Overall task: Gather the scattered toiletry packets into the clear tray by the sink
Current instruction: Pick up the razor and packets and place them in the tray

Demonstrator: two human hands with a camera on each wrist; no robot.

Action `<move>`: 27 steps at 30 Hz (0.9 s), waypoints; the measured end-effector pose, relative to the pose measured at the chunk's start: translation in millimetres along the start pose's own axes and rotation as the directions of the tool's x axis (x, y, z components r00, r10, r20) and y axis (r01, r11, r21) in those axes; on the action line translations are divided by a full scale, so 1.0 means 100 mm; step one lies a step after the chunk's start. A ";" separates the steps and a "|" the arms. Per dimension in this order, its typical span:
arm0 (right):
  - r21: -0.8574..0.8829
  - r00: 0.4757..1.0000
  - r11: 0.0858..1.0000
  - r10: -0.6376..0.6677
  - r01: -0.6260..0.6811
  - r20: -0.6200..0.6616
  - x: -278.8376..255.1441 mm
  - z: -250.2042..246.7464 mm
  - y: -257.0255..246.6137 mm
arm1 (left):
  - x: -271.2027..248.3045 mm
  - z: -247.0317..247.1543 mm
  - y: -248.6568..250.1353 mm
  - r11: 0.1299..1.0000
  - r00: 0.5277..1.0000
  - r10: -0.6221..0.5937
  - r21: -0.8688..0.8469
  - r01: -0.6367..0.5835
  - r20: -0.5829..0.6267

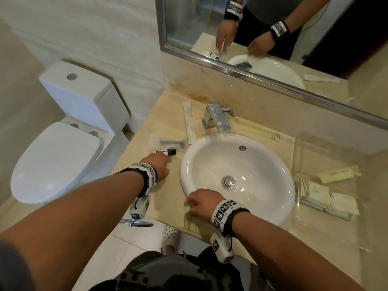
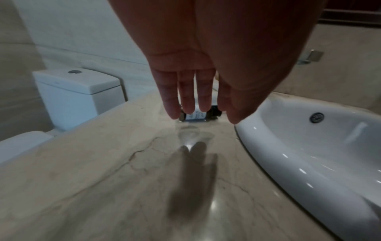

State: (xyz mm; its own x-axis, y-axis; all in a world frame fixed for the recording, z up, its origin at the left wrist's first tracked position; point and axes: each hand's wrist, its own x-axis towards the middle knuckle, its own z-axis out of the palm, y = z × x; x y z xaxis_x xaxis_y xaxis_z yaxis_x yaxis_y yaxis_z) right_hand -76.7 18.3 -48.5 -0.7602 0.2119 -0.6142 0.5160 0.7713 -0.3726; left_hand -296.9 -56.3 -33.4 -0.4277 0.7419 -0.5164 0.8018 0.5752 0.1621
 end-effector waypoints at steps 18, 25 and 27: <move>-0.438 0.998 0.899 0.016 0.010 0.056 -0.10 0.47 -0.23 | 0.01 0.15 0.25 0.991 0.991 0.130 0.005 -0.130 0.039; -0.100 0.996 0.992 0.070 -0.075 -0.047 -0.02 0.25 -0.15 | 0.04 0.05 0.21 0.994 0.993 0.109 -0.014 -0.109 0.040; 0.067 0.991 0.991 0.118 -0.114 -0.059 0.04 0.06 -0.09 | 0.05 0.02 0.19 0.995 0.995 0.091 -0.030 -0.090 0.038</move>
State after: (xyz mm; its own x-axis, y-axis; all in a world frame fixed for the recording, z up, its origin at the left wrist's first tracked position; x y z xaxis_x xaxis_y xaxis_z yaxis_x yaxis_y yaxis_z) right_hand -82.4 8.5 -51.4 -0.7157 0.3364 -0.6120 0.6247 0.7002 -0.3456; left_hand -283.5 -42.4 -34.8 -0.3368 0.7776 -0.5310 0.8240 0.5163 0.2334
